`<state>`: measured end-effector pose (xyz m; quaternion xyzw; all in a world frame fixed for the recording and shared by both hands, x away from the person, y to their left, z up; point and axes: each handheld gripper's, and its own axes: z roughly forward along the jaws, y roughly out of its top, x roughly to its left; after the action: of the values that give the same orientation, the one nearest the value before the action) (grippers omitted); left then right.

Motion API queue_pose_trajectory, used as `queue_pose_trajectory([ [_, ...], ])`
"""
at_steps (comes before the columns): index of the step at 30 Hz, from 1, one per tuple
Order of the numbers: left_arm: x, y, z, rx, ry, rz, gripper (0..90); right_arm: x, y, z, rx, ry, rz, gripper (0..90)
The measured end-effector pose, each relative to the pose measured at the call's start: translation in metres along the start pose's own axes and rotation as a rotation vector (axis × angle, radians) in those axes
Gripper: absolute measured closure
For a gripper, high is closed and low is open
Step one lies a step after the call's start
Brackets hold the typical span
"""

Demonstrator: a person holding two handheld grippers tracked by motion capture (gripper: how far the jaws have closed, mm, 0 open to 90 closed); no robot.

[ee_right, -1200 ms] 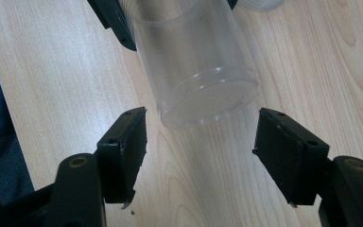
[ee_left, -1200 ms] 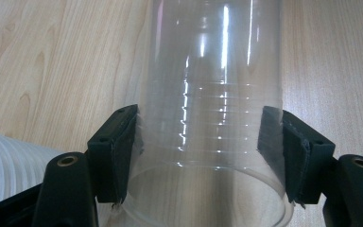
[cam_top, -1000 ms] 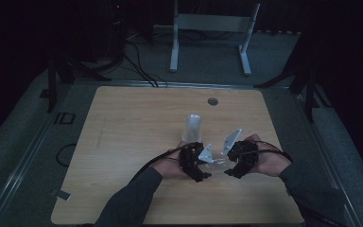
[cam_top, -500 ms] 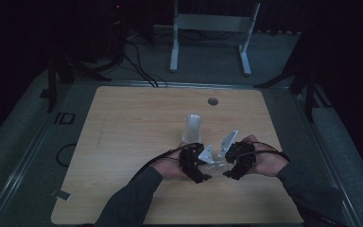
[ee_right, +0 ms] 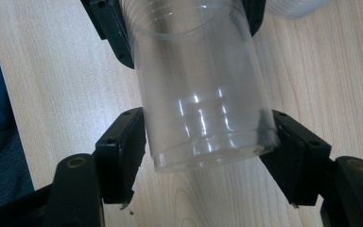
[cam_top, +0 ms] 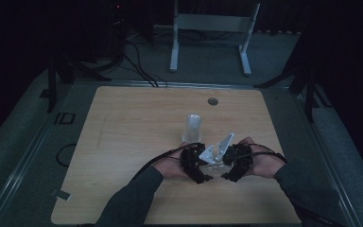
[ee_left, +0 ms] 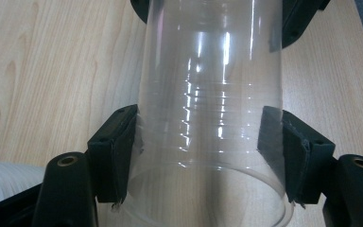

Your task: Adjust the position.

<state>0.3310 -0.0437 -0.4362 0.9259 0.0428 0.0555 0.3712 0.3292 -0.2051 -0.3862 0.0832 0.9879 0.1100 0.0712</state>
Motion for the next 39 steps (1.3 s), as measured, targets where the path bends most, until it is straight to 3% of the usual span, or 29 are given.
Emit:
queue_pose_trajectory([
  [1,-0.004,0.000,0.003,-0.048,0.001,-0.051,31.3,0.000,0.001,0.000,0.008,0.002,-0.006,34.4],
  [2,-0.004,0.000,0.003,-0.048,0.001,-0.051,31.3,0.000,0.001,0.000,0.008,0.002,-0.006,34.4],
  [3,0.000,0.001,-0.001,0.001,0.006,0.013,31.3,0.001,0.001,0.001,0.008,0.001,-0.003,34.4],
  [7,-0.001,0.000,-0.001,-0.008,0.002,0.007,31.1,0.000,0.001,0.000,0.010,0.003,-0.024,36.7],
  [8,-0.001,0.000,-0.001,-0.003,-0.003,0.017,30.9,0.000,0.001,0.000,0.008,0.002,-0.023,37.2],
  [9,0.001,0.000,-0.004,0.031,-0.010,0.054,30.7,0.001,0.001,0.000,0.004,0.001,-0.015,37.8],
  [11,0.002,0.000,-0.005,0.046,-0.009,0.073,29.9,0.001,0.000,0.000,0.003,0.000,-0.016,38.6],
  [12,-0.002,0.000,-0.001,-0.011,-0.009,0.007,29.8,0.001,0.000,0.000,0.003,-0.002,-0.016,38.9],
  [13,-0.003,0.000,0.000,-0.025,-0.003,-0.009,29.6,0.001,0.000,0.000,0.004,-0.003,-0.019,39.4],
  [14,-0.001,0.000,-0.001,-0.003,-0.008,0.021,29.3,0.001,0.000,-0.001,0.003,-0.004,-0.020,39.8],
  [16,-0.002,0.000,-0.001,-0.007,-0.015,0.018,29.1,0.001,-0.001,-0.001,0.000,-0.002,-0.014,40.3],
  [17,0.002,0.001,-0.005,0.041,-0.017,0.079,28.7,0.001,-0.001,-0.002,-0.001,0.000,-0.016,40.5],
  [20,0.003,0.002,-0.006,0.039,-0.020,0.075,26.9,0.001,-0.002,-0.002,-0.002,0.002,-0.011,41.1],
  [23,0.006,0.003,-0.009,0.056,-0.029,0.105,25.0,0.002,-0.003,-0.002,-0.004,0.000,-0.011,41.5],
  [25,0.002,0.003,-0.008,0.012,-0.020,0.059,25.0,0.002,-0.004,-0.002,-0.006,0.003,-0.008,41.6],
  [28,0.004,0.004,-0.010,0.018,-0.006,0.076,24.0,0.002,-0.005,-0.001,-0.015,0.003,0.003,41.6],
  [29,0.003,0.003,-0.009,-0.004,-0.003,0.049,23.9,0.003,-0.005,-0.001,-0.020,0.002,0.010,41.6],
  [39,0.005,0.004,-0.013,-0.034,0.027,0.030,21.8,0.000,-0.015,0.000,-0.036,-0.002,0.056,41.7],
])
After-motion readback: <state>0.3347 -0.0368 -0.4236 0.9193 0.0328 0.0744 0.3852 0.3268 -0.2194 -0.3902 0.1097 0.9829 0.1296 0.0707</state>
